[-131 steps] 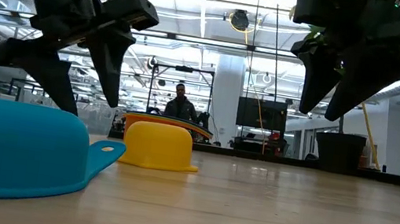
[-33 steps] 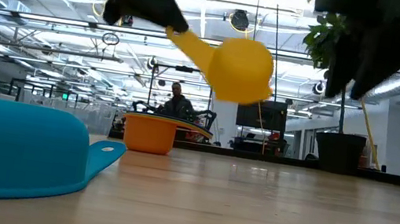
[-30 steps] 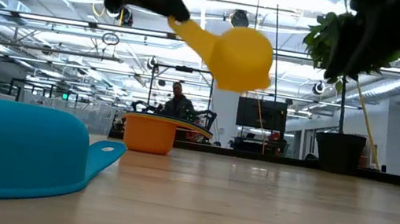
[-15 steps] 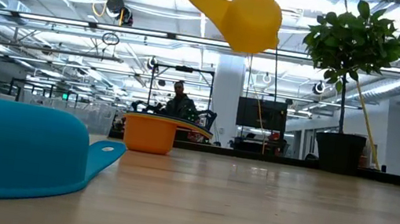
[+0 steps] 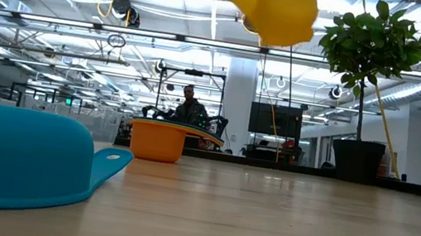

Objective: Nest measuring cups in basket
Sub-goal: Stack the yellow measuring cup on top of the violet measuring cup

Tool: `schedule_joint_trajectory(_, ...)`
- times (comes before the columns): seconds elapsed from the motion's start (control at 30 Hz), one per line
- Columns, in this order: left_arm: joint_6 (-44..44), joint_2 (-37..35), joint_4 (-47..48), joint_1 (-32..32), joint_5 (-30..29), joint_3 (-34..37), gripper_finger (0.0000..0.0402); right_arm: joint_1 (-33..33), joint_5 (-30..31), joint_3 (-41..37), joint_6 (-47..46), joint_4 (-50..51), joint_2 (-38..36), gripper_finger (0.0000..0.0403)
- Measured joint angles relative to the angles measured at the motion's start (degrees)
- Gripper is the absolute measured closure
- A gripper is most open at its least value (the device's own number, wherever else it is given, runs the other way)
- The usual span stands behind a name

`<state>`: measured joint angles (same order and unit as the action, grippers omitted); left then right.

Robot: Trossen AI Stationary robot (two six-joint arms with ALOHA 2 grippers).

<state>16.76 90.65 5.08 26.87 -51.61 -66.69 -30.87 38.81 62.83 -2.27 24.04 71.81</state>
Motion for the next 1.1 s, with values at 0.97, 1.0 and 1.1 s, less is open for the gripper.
schedule_joint_trajectory(0.97, -9.2, 16.4, 15.7, -0.8, 2.6, -24.7, 0.0396, 2.3, 1.6, -0.1, -3.0, -7.8, 7.8, 0.0206)
schedule_joint_trajectory(1.0, -9.1, 16.4, 15.7, -0.9, 2.8, -24.7, 0.0395, 2.5, 1.6, -0.1, -2.9, -8.2, 8.2, 0.0213)
schedule_joint_trajectory(1.1, -9.1, 16.4, 15.9, -1.0, 3.0, -24.7, 0.039, 3.0, 1.7, -0.1, -1.3, -9.7, 9.8, 0.0241)
